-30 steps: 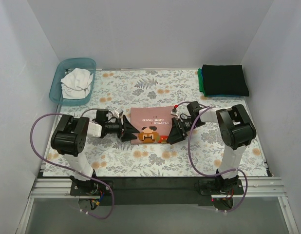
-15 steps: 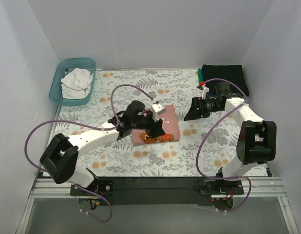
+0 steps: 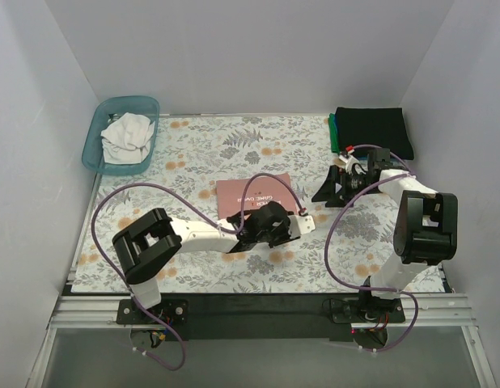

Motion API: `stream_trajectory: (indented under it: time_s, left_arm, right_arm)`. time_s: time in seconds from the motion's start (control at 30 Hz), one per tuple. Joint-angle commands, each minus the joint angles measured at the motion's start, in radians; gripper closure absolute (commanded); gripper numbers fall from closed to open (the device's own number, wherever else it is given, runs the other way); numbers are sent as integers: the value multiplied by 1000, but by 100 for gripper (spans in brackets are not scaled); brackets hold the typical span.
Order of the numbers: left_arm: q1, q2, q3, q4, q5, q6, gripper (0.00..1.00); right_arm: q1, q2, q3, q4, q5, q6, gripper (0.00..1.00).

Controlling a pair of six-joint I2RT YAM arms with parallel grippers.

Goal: Fold and stack the t-shirts
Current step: Fold the tshirt

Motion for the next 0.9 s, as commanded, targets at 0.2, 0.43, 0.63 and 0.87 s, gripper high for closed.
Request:
stream_trajectory:
  time_s: [0.2,0.43,0.63,0.87]
  left_arm:
    - [-68,86,32,154,-53,170,72]
    - [-75,165,29,196,-99,222,74]
    - [-76,195,9,228,-96,249,81]
    - [-70,161,-1,225,-65,202,95]
  right_arm:
    - [3,-24,-70,111,-91,110,2]
    - [7,-53,-143,201,-87,212,2]
    - [6,-65,-217,273,-87,283,2]
    - [-19,-52,-259,298,-104,389,2]
